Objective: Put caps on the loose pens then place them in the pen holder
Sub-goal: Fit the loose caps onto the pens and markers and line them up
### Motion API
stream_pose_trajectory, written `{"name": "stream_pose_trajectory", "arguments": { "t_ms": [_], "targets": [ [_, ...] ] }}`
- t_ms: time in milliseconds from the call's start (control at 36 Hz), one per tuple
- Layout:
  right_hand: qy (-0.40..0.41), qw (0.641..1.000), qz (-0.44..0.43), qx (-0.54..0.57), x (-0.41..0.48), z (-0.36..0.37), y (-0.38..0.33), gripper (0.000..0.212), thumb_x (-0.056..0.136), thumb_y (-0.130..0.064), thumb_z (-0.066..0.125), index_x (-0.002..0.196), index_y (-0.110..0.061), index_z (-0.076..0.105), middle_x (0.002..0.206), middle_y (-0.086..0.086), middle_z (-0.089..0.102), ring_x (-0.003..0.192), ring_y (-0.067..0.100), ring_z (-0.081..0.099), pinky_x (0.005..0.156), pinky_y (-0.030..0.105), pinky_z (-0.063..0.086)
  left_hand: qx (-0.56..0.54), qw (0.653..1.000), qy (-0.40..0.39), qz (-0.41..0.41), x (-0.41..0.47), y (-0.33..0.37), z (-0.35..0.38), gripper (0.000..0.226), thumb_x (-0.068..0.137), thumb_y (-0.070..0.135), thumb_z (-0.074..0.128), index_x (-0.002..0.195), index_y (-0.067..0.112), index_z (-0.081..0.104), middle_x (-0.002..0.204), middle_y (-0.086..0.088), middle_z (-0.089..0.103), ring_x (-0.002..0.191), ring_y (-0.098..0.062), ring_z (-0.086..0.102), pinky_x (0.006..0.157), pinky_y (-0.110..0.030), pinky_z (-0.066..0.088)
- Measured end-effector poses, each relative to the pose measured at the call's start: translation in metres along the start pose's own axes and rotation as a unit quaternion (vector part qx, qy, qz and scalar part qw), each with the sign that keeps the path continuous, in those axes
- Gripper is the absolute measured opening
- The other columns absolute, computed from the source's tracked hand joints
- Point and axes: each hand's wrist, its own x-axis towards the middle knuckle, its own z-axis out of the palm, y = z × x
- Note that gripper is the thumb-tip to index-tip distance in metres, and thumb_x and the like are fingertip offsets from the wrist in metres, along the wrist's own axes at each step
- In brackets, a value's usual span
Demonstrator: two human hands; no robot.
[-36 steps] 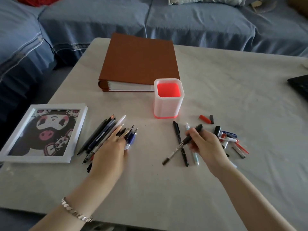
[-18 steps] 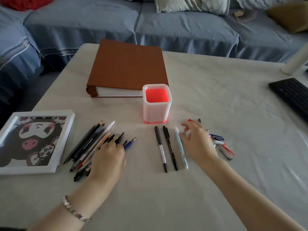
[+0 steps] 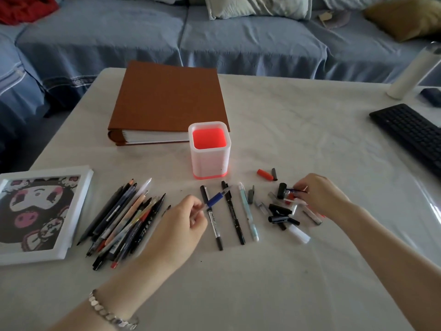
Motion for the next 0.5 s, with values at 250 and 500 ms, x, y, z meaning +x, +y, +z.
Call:
{"name": "stream_pose_trajectory", "arguments": {
  "t_ms": [250,500],
  "targets": [
    [0.056,0.998,0.013,0.029,-0.017,-0.002,-0.001,0.022,0.092,-0.022,0.047,0.104,-0.012,0.062,0.104,0.008,0.061,0.091,0.027,0.056,0.078,0.037,0.047,-0.046,0.999,-0.022,0.006,-0.002,0.003,-0.003,0.013,0.086,0.017,0.057,0.078,0.028,0.054,0.068,-0.003,0.061,0.068,-0.019,0.054,0.06,-0.026,0.042],
    [0.062,0.904,-0.079,0.415,-0.071,-0.027,-0.058,0.018,0.088,-0.012,0.056,0.083,-0.029,0.06,0.067,0.0,0.06,0.053,0.002,0.053,0.057,0.013,0.043,-0.08,0.995,-0.058,0.021,-0.006,0.01,-0.008,0.009,0.086,0.022,0.058,0.083,0.03,0.059,0.079,0.007,0.06,0.069,-0.018,0.056,0.061,-0.022,0.044]
  ]
}}
